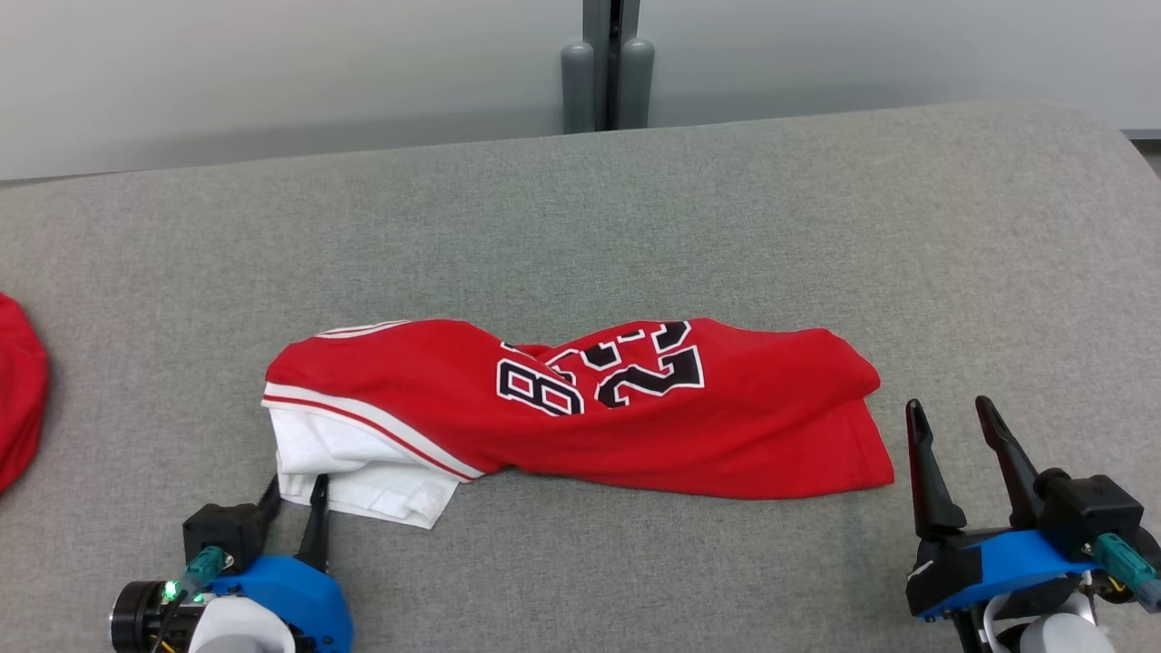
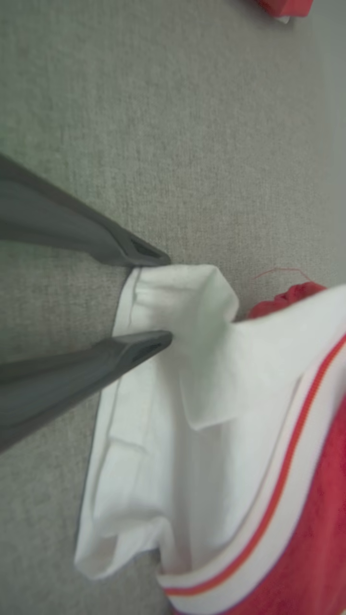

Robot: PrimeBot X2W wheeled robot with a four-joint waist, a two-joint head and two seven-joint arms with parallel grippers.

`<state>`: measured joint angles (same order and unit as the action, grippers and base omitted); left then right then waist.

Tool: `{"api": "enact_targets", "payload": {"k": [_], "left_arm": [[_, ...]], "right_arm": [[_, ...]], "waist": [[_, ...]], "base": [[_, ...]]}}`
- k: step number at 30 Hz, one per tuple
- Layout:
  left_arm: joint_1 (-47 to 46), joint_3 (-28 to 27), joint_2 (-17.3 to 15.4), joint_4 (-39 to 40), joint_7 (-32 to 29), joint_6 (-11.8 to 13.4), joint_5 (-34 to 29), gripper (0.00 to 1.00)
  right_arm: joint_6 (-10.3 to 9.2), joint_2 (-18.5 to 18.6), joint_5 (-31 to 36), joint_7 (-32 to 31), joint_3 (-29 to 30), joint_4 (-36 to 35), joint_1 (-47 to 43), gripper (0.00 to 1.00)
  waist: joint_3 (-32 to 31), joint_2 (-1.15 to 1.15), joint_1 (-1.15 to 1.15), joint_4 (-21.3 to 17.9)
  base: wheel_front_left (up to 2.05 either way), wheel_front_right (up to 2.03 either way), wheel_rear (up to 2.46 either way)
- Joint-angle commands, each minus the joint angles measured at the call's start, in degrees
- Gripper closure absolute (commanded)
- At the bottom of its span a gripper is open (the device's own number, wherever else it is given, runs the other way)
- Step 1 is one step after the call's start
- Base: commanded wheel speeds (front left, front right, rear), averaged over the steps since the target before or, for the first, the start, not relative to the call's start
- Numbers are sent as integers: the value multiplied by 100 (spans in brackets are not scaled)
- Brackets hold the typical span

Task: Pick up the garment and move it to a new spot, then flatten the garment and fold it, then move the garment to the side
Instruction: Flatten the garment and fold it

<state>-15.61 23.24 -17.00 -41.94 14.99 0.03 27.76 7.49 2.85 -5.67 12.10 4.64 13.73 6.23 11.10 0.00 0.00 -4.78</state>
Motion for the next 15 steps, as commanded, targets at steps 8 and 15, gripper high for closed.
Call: {"api": "enact_targets", "payload": {"k": [8, 15], "left_arm": [[-133, 80, 186, -335, 8, -140, 22, 100], [282, -24, 217, 286, 24, -98, 74, 100]], "right_arm": [[1, 7, -39, 16, 38, 49, -97, 0], [1, 7, -59, 13, 91, 75, -230, 0]], "waist": [[-201, 0, 0, 228], [-413, 0, 0, 443]], "base": [[0, 0, 0], [0, 0, 0]]}}
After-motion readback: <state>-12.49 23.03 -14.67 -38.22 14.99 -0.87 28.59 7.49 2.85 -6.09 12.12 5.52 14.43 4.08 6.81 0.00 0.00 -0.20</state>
